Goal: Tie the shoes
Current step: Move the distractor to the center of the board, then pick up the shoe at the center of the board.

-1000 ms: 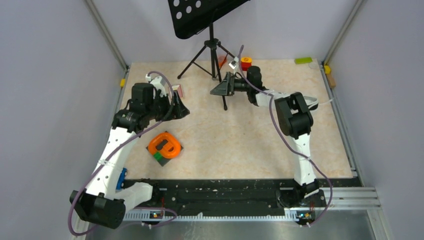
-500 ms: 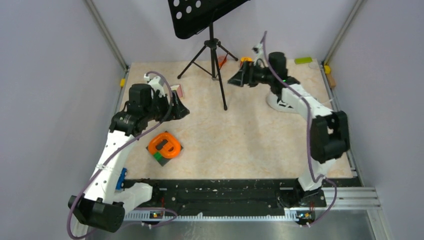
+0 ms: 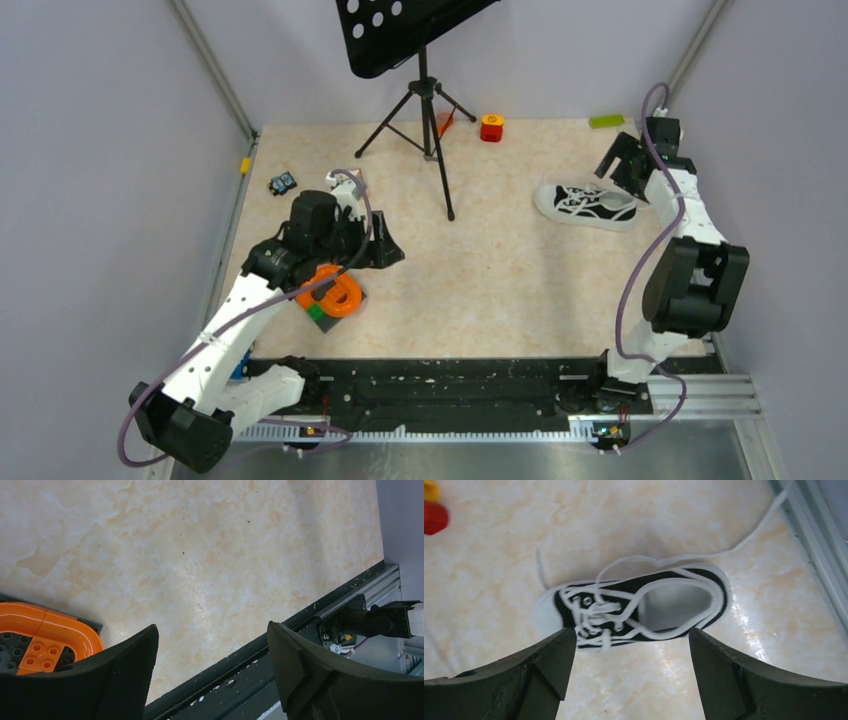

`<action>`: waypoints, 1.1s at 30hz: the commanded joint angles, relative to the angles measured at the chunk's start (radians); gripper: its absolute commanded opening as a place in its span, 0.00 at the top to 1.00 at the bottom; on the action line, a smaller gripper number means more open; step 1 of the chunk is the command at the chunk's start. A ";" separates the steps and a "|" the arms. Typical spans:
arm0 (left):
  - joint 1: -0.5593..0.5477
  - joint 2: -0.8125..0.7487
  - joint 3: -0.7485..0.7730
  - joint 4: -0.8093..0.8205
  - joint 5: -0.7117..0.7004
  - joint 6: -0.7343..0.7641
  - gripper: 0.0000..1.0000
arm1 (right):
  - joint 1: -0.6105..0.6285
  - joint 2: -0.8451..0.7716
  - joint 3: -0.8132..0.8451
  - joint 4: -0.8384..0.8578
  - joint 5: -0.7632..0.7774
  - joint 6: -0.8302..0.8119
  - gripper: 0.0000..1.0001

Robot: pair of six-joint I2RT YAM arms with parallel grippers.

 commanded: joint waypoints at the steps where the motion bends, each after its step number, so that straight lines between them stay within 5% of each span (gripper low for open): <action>1: -0.005 0.006 -0.015 0.081 -0.001 -0.015 0.17 | -0.038 0.090 0.121 -0.137 0.159 -0.037 0.15; 16: -0.005 0.024 -0.013 0.097 -0.011 0.015 0.16 | -0.151 0.278 0.230 -0.169 0.118 -0.142 0.23; 33: -0.005 0.024 -0.007 0.081 -0.030 0.018 0.16 | -0.152 0.234 0.132 -0.114 0.021 -0.145 0.41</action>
